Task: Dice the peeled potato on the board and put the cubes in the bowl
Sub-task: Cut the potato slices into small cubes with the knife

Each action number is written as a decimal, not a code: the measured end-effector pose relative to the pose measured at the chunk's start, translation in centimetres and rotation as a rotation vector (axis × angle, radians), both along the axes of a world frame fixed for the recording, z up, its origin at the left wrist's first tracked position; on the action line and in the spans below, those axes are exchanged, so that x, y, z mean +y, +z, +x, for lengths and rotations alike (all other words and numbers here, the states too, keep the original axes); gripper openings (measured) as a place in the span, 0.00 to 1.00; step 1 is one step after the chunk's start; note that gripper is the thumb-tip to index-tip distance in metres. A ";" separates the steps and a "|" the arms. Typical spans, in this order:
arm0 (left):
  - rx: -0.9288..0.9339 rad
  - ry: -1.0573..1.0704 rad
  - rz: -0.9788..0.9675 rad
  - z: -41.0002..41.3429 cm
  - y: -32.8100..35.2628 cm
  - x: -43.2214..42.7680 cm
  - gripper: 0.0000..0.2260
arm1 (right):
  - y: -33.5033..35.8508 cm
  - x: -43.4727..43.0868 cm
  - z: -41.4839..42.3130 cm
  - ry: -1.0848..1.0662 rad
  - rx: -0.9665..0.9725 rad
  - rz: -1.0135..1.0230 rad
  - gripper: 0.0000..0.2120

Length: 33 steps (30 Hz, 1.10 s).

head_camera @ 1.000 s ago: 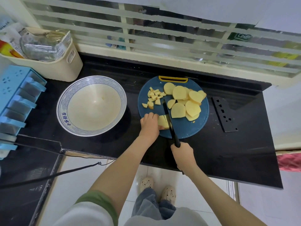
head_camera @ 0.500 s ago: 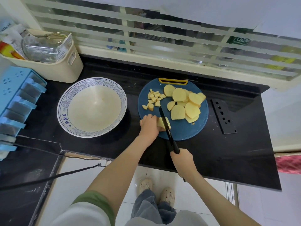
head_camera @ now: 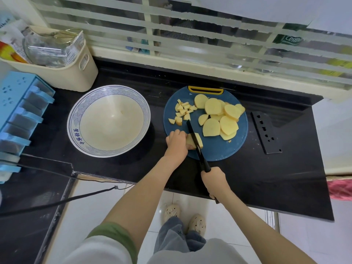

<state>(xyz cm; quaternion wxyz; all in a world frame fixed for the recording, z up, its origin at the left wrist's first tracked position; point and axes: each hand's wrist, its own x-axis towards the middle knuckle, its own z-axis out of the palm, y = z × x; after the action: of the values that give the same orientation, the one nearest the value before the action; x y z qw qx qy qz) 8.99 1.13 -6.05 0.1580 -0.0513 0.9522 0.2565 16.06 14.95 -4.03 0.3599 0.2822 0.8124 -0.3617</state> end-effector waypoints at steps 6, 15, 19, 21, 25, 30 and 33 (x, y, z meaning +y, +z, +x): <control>-0.005 0.017 0.051 0.0 0.3 -0.3 0.19 | 0.3 0.3 0.7 -0.100 0.062 -0.080 0.08; -0.075 0.248 0.260 0.4 0.4 -0.7 0.18 | 1.3 0.2 1.9 -0.085 0.104 -0.120 0.08; -0.142 0.329 0.366 0.6 0.5 -1.0 0.07 | 1.4 0.0 2.0 -0.053 0.083 -0.125 0.08; -0.170 0.327 0.352 0.4 0.5 -1.1 0.07 | 1.2 0.0 1.9 -0.033 0.080 -0.107 0.07; -0.215 0.291 0.302 -0.1 0.5 -1.2 0.08 | 1.0 0.1 1.4 -0.011 0.031 -0.073 0.07; -0.272 0.266 0.265 -0.8 0.8 -1.4 0.10 | 0.3 -0.1 1.1 -0.005 0.014 -0.040 0.05; -0.290 0.241 0.293 -1.0 1.0 -1.8 0.11 | -0.2 -0.4 0.8 -0.012 -0.007 -0.025 0.05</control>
<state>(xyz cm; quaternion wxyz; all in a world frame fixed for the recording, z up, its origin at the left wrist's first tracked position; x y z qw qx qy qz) 8.01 -0.65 -5.01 0.2669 -0.1774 0.8592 0.3987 16.87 14.51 -4.20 0.3641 0.2839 0.8048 -0.3730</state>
